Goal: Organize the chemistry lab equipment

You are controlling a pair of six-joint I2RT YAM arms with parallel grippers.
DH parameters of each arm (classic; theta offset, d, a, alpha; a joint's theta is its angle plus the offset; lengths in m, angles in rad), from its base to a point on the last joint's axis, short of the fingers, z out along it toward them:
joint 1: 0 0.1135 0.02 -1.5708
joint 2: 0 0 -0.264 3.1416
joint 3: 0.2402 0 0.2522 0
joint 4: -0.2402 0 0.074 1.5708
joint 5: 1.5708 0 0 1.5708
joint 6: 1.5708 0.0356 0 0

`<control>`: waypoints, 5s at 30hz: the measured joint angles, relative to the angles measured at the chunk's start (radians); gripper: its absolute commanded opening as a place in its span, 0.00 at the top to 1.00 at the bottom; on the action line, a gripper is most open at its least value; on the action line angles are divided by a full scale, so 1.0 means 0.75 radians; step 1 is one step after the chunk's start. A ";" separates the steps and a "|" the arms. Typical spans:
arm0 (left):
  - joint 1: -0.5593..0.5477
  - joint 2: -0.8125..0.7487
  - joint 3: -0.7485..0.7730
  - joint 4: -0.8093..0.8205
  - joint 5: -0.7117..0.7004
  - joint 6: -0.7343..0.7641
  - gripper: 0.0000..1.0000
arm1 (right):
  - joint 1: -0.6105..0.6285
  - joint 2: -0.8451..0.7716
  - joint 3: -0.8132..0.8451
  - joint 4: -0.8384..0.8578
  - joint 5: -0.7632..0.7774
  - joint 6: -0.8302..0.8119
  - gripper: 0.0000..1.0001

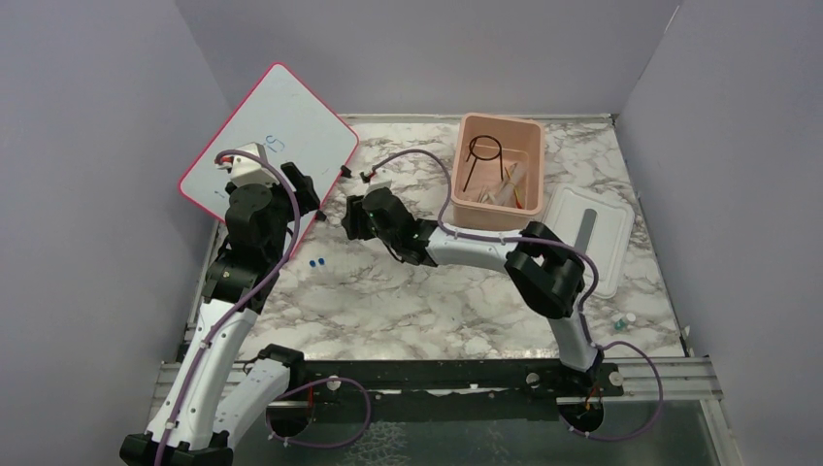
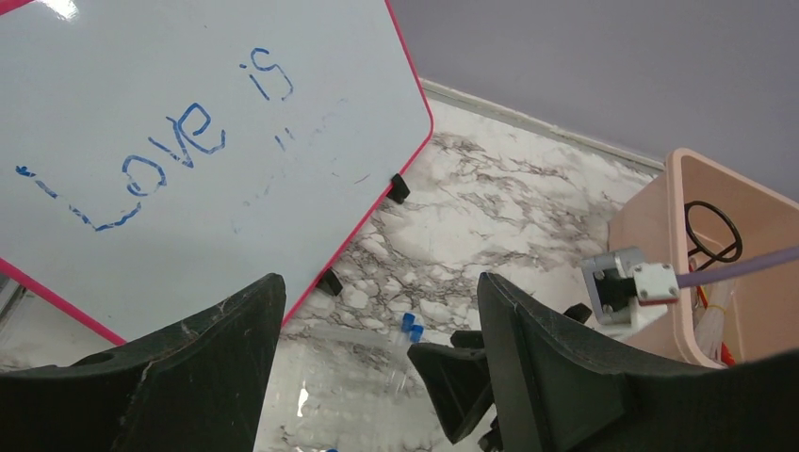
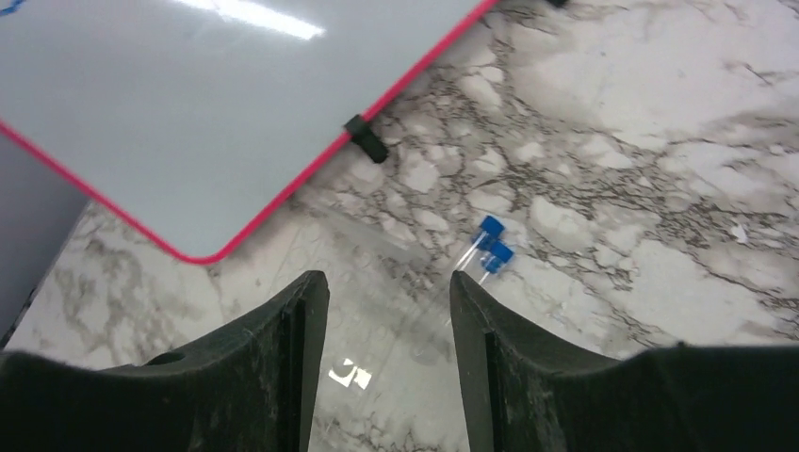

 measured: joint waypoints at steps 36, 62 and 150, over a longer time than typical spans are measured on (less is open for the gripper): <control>0.000 0.003 -0.009 -0.001 0.039 0.012 0.22 | -0.079 0.377 0.448 -0.570 0.048 0.076 0.68; 0.006 0.076 -0.033 0.001 0.367 0.005 0.18 | -0.080 -0.052 -0.019 -0.306 0.031 -0.086 0.82; -0.154 0.107 -0.080 0.220 1.364 0.379 0.33 | -0.113 -0.830 0.022 -0.555 -0.489 -0.070 0.84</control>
